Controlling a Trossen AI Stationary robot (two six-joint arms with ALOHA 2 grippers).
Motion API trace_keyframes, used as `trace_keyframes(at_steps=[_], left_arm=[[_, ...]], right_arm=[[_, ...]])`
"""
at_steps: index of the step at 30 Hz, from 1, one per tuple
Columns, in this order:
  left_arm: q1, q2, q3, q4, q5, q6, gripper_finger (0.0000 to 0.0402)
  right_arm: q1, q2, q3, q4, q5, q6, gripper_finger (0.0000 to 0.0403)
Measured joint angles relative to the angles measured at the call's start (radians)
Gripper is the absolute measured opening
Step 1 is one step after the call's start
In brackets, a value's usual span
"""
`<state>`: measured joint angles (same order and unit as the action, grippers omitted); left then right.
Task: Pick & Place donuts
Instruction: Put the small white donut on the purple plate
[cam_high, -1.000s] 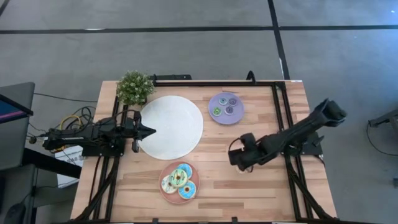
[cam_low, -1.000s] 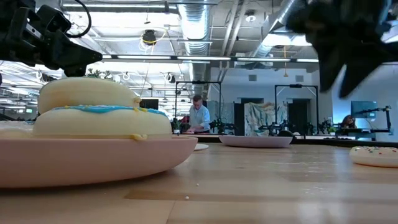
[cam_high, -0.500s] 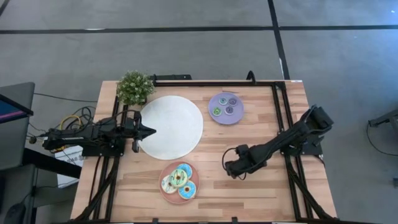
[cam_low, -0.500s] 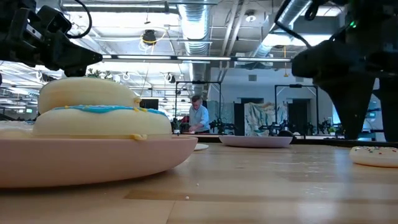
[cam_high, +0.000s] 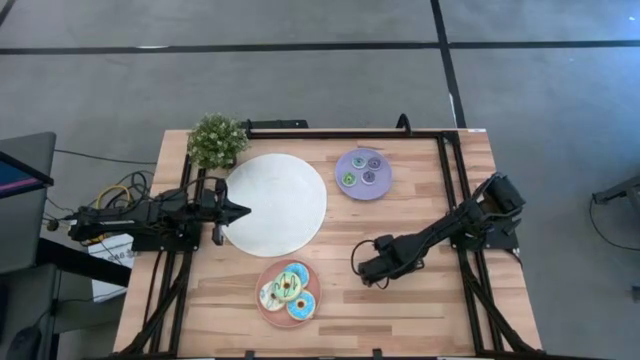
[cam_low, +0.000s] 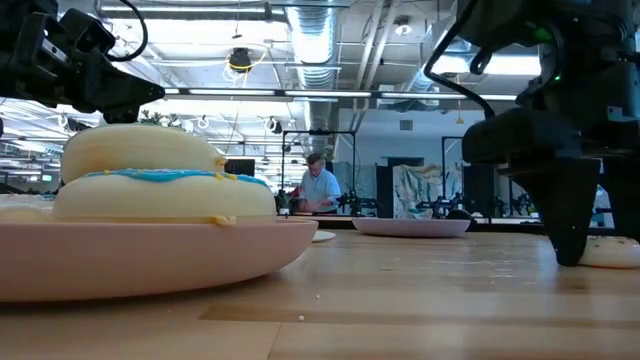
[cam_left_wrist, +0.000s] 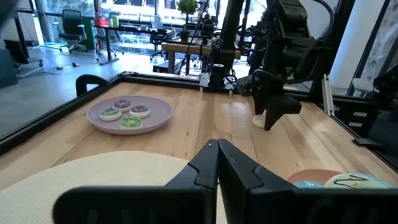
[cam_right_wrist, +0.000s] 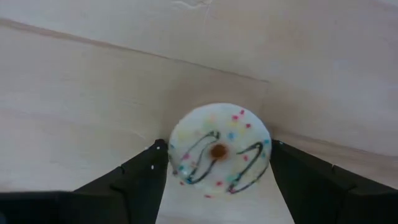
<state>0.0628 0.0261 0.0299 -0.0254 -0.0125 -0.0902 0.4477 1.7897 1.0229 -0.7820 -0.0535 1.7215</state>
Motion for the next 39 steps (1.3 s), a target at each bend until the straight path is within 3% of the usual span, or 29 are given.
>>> trace_keyframes(at_steps=[20, 32, 39], left_arm=[[0.000, 0.000, 0.000, 0.000, -0.001, 0.000, 0.0000], [0.000, 0.000, 0.000, 0.000, -0.001, 0.000, 0.0000], [0.000, 0.000, 0.000, 0.000, -0.001, 0.000, 0.0000]], right_arm=[[0.002, -0.017, 0.000, 0.006, 0.008, 0.006, 0.0266], [0.003, -0.017, 0.000, 0.013, 0.007, -0.002, 0.0188], [0.002, -0.017, 0.000, 0.013, 0.006, -0.003, 0.0169]])
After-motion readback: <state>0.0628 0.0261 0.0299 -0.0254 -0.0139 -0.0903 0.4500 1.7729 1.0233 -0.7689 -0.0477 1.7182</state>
